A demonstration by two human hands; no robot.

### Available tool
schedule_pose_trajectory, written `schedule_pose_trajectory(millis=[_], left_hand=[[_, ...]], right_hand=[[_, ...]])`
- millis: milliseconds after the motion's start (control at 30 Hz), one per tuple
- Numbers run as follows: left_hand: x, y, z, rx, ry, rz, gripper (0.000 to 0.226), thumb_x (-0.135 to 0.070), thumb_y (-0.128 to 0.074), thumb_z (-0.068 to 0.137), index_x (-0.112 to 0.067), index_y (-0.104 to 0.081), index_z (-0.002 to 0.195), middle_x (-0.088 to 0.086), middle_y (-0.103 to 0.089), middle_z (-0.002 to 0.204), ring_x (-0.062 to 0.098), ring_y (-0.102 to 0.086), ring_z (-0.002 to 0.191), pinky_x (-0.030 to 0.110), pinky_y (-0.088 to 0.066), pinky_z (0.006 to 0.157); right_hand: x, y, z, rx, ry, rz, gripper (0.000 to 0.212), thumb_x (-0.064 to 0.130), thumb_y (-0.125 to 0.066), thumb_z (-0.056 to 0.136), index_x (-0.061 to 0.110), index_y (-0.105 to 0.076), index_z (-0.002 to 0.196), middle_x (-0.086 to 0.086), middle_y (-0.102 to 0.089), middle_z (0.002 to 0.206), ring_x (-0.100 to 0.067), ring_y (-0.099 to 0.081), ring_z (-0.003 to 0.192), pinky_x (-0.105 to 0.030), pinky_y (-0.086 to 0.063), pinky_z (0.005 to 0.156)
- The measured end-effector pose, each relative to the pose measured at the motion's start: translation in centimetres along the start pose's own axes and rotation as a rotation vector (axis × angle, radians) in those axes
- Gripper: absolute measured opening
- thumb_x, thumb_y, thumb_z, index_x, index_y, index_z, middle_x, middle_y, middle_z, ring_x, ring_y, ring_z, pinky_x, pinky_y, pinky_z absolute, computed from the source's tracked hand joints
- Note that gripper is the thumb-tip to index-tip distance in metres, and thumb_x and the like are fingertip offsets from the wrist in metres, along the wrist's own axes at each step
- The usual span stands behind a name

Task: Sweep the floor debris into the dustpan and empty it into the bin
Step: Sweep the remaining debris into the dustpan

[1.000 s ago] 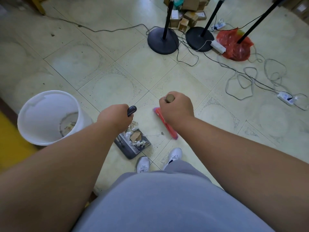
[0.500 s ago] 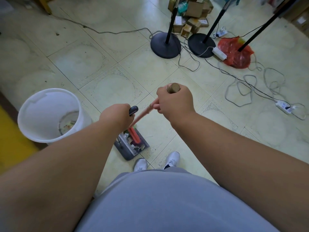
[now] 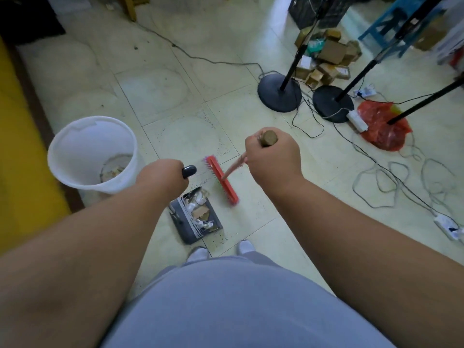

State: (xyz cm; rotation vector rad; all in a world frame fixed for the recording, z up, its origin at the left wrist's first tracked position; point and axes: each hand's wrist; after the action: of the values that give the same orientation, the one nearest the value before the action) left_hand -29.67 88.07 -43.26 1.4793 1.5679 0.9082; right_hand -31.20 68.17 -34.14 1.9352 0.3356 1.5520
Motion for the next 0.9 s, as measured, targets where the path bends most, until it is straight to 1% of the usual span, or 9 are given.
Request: schedule_pose_trajectory(millis=[133, 233, 300, 367, 500, 567, 700, 800, 900], left_hand=[[-1.3, 0.6, -1.8, -0.054, 0.131, -0.045, 0.022, -0.029, -0.048, 0.091, -0.022, -0.046, 0.070, 0.001, -0.053, 0.068, 0.018, -0.048, 0.058, 0.028, -0.040, 0.057], [-3.1, 0.7, -3.4, -0.081, 0.244, -0.099, 0.018, -0.032, -0.049, 0.094, -0.019, -0.054, 0.083, 0.000, -0.052, 0.069, 0.022, -0.052, 0.066, 0.030, -0.046, 0.064], [-4.4, 0.2, -4.5, -0.102, 0.319, -0.138, 0.019, -0.034, -0.050, 0.095, -0.018, -0.059, 0.090, 0.002, -0.055, 0.072, 0.025, -0.056, 0.071, 0.030, -0.050, 0.067], [-5.5, -0.6, -5.7, -0.119, 0.403, -0.158, 0.022, -0.037, -0.049, 0.095, -0.019, -0.060, 0.090, 0.002, -0.055, 0.072, 0.025, -0.056, 0.072, 0.029, -0.047, 0.063], [-7.3, -2.2, -8.4, -0.165, 0.526, -0.144, 0.029, -0.042, -0.047, 0.096, -0.020, -0.060, 0.084, 0.005, -0.058, 0.072, 0.023, -0.055, 0.066, 0.027, -0.040, 0.054], [-7.8, -2.6, -10.1, -0.170, 0.567, -0.225, 0.033, -0.046, -0.045, 0.097, -0.022, -0.056, 0.077, 0.005, -0.058, 0.070, 0.023, -0.056, 0.065, 0.027, -0.043, 0.055], [-8.9, -3.1, -13.4, -0.180, 0.653, -0.280, 0.033, -0.045, -0.047, 0.095, -0.020, -0.057, 0.076, 0.006, -0.058, 0.068, 0.024, -0.056, 0.063, 0.027, -0.044, 0.055], [-9.6, -4.4, -15.9, -0.192, 0.704, -0.281, 0.035, -0.044, -0.046, 0.096, -0.017, -0.059, 0.079, 0.007, -0.059, 0.069, 0.024, -0.055, 0.061, 0.027, -0.037, 0.051], [-10.1, -5.9, -18.8, -0.209, 0.746, -0.311, 0.034, -0.043, -0.046, 0.097, -0.017, -0.059, 0.078, 0.006, -0.058, 0.068, 0.023, -0.053, 0.060, 0.026, -0.037, 0.053]], right_hand=[[-1.7, 1.7, 2.6, 0.088, 0.063, -0.011, 0.028, 0.032, -0.051, 0.078, 0.005, -0.061, 0.076, -0.017, -0.065, 0.072, -0.037, -0.062, 0.074, -0.048, -0.055, 0.062], [-2.7, 3.4, 4.6, 0.178, 0.132, -0.016, 0.020, 0.029, -0.055, 0.084, 0.013, -0.063, 0.076, -0.006, -0.065, 0.068, -0.028, -0.062, 0.069, -0.040, -0.056, 0.063], [-3.2, 4.2, 5.8, 0.251, 0.191, -0.037, 0.017, 0.027, -0.055, 0.087, 0.016, -0.063, 0.077, 0.002, -0.061, 0.066, -0.020, -0.060, 0.066, -0.034, -0.053, 0.062], [-3.7, 4.4, 6.6, 0.334, 0.231, -0.067, 0.016, 0.027, -0.055, 0.089, 0.017, -0.064, 0.081, 0.007, -0.063, 0.067, -0.012, -0.060, 0.067, -0.029, -0.054, 0.064], [-5.3, 3.6, 7.0, 0.501, 0.285, -0.128, 0.015, 0.030, -0.056, 0.090, 0.021, -0.067, 0.088, 0.007, -0.065, 0.073, -0.020, -0.066, 0.075, -0.038, -0.059, 0.069], [-6.3, 3.2, 6.5, 0.559, 0.284, -0.144, 0.014, 0.028, -0.056, 0.090, 0.021, -0.068, 0.087, 0.009, -0.061, 0.071, -0.021, -0.065, 0.075, -0.036, -0.059, 0.066], [-8.2, 3.6, 6.1, 0.645, 0.209, -0.147, 0.015, 0.021, -0.056, 0.088, 0.021, -0.071, 0.083, -0.004, -0.068, 0.080, -0.021, -0.061, 0.069, -0.031, -0.054, 0.060], [-8.5, 3.7, 4.8, 0.779, 0.294, -0.281, 0.016, 0.021, -0.057, 0.087, 0.022, -0.072, 0.084, 0.001, -0.066, 0.080, -0.017, -0.059, 0.069, -0.029, -0.054, 0.059], [-8.5, 3.4, 1.8, 0.842, 0.446, -0.399, 0.013, 0.025, -0.058, 0.086, 0.026, -0.071, 0.084, 0.003, -0.065, 0.084, -0.017, -0.061, 0.078, -0.028, -0.055, 0.065]])
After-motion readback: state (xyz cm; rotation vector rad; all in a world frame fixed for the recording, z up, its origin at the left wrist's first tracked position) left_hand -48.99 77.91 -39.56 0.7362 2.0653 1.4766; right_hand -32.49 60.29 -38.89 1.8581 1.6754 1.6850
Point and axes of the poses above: each hand's wrist, its own z-axis towards the middle knuckle, its own y-axis out of the back of the hand, x = y × z
